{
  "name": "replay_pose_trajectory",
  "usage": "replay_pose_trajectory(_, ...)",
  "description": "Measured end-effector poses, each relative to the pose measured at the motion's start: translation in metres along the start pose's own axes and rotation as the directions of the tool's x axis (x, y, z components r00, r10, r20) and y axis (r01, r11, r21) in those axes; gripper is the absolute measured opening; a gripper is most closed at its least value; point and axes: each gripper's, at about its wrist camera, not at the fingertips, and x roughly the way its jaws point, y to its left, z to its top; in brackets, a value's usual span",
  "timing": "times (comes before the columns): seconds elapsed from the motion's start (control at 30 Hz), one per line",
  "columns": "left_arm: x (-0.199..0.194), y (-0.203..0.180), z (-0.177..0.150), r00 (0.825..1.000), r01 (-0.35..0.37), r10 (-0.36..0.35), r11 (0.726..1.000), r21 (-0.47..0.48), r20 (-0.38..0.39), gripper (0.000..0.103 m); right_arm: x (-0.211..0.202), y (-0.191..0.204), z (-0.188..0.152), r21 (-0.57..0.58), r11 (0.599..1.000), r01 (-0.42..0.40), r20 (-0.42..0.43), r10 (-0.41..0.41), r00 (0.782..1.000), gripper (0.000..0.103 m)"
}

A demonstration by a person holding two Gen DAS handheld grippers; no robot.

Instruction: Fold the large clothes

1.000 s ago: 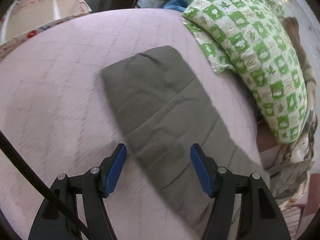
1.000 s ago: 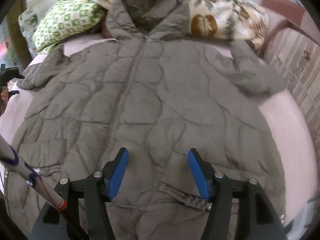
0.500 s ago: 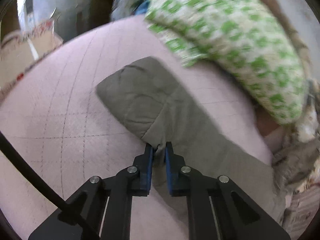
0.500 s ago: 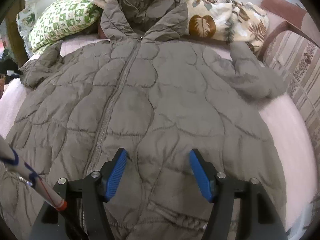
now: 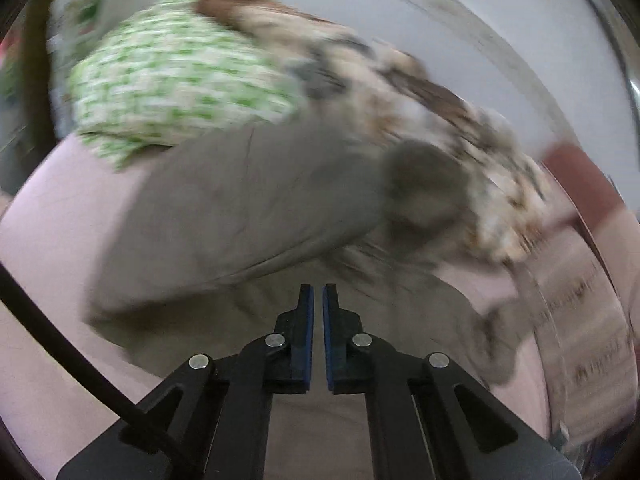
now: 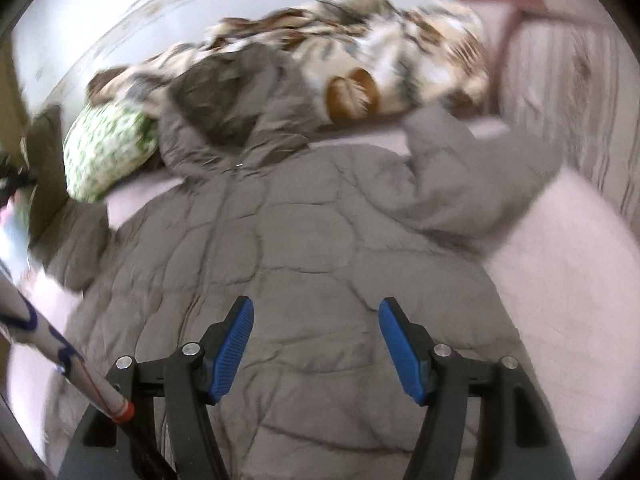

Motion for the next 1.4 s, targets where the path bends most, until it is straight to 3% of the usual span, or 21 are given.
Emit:
replay_pose_trajectory(0.13, 0.025, -0.074, -0.034, 0.996, 0.064, -0.057, 0.992, 0.106, -0.066, 0.004, -0.004, -0.021, 0.011, 0.070, 0.998, -0.008, -0.002, 0.008, 1.000, 0.070)
replay_pose_trajectory(0.3, 0.028, -0.110, -0.085, 0.996, 0.007, 0.008, 0.984, 0.178, -0.087, 0.007, -0.014, -0.044, 0.018, 0.134, 0.991, -0.024, 0.013, 0.023, 1.000, 0.070)
replay_pose_trajectory(0.37, 0.017, -0.109, -0.101, 0.996, -0.048, 0.063, 0.978, 0.201, -0.070, 0.017, -0.011, -0.048, 0.020, 0.166, 0.984, -0.067, -0.011, 0.070, 0.998, 0.070)
replay_pose_trajectory(0.4, 0.013, -0.106, -0.111, 0.993, -0.087, 0.100, 0.975, 0.206, -0.055, 0.030, -0.008, -0.049, 0.020, 0.174, 0.981, -0.082, -0.026, 0.088, 0.996, 0.070)
replay_pose_trajectory(0.43, 0.007, -0.097, -0.118, 0.989, -0.134, 0.144, 0.969, 0.210, -0.033, 0.044, -0.003, -0.048, 0.020, 0.184, 0.977, -0.103, -0.047, 0.113, 0.992, 0.070)
replay_pose_trajectory(0.5, -0.008, -0.080, -0.130, 0.973, -0.231, 0.232, 0.950, 0.211, 0.020, 0.052, 0.005, -0.046, 0.017, 0.207, 0.969, -0.136, -0.080, 0.155, 0.985, 0.070)
replay_pose_trajectory(0.6, -0.023, -0.046, -0.142, 0.937, -0.349, 0.339, 0.920, 0.179, 0.081, 0.060, 0.015, -0.035, 0.007, 0.217, 0.957, -0.193, -0.125, 0.224, 0.967, 0.070)
replay_pose_trajectory(0.7, -0.029, -0.005, -0.145, 0.920, -0.389, 0.380, 0.915, 0.104, 0.100, 0.064, 0.018, -0.018, -0.008, 0.173, 0.958, -0.228, -0.147, 0.254, 0.956, 0.070)
replay_pose_trajectory(0.77, -0.028, 0.023, -0.144, 0.908, -0.414, 0.409, 0.909, 0.050, 0.092, 0.064, 0.017, -0.004, -0.018, 0.124, 0.971, -0.206, -0.160, 0.224, 0.961, 0.071)
replay_pose_trajectory(0.93, -0.032, 0.081, -0.144, 0.901, -0.421, 0.426, 0.904, -0.071, 0.084, 0.064, 0.022, 0.043, -0.005, 0.130, 0.950, -0.283, -0.221, 0.306, 0.926, 0.075)
replay_pose_trajectory(1.0, -0.034, 0.095, -0.142, 0.910, -0.404, 0.410, 0.911, -0.086, 0.058, 0.064, 0.032, 0.069, 0.008, 0.156, 0.929, -0.335, -0.237, 0.365, 0.901, 0.078)
replay_pose_trajectory(1.07, -0.040, 0.109, -0.136, 0.923, -0.375, 0.381, 0.922, -0.098, 0.050, 0.064, 0.048, 0.096, 0.022, 0.179, 0.909, -0.376, -0.248, 0.412, 0.877, 0.079)
replay_pose_trajectory(1.17, -0.050, 0.125, -0.134, 0.915, -0.383, 0.397, 0.910, -0.157, 0.068, 0.064, 0.090, 0.143, 0.036, 0.253, 0.872, -0.420, -0.269, 0.480, 0.835, 0.079)
replay_pose_trajectory(1.23, -0.052, 0.134, -0.134, 0.920, -0.371, 0.388, 0.909, -0.190, 0.059, 0.064, 0.120, 0.167, 0.039, 0.326, 0.844, -0.426, -0.276, 0.516, 0.811, 0.079)
replay_pose_trajectory(1.3, -0.052, 0.146, -0.133, 0.931, -0.343, 0.362, 0.911, -0.229, 0.043, 0.064, 0.143, 0.185, 0.041, 0.357, 0.844, -0.399, -0.292, 0.507, 0.811, 0.079)
replay_pose_trajectory(1.4, -0.048, 0.155, -0.131, 0.928, -0.355, 0.371, 0.901, -0.251, 0.021, 0.064, 0.175, 0.203, 0.042, 0.411, 0.847, -0.337, -0.292, 0.473, 0.831, 0.081)
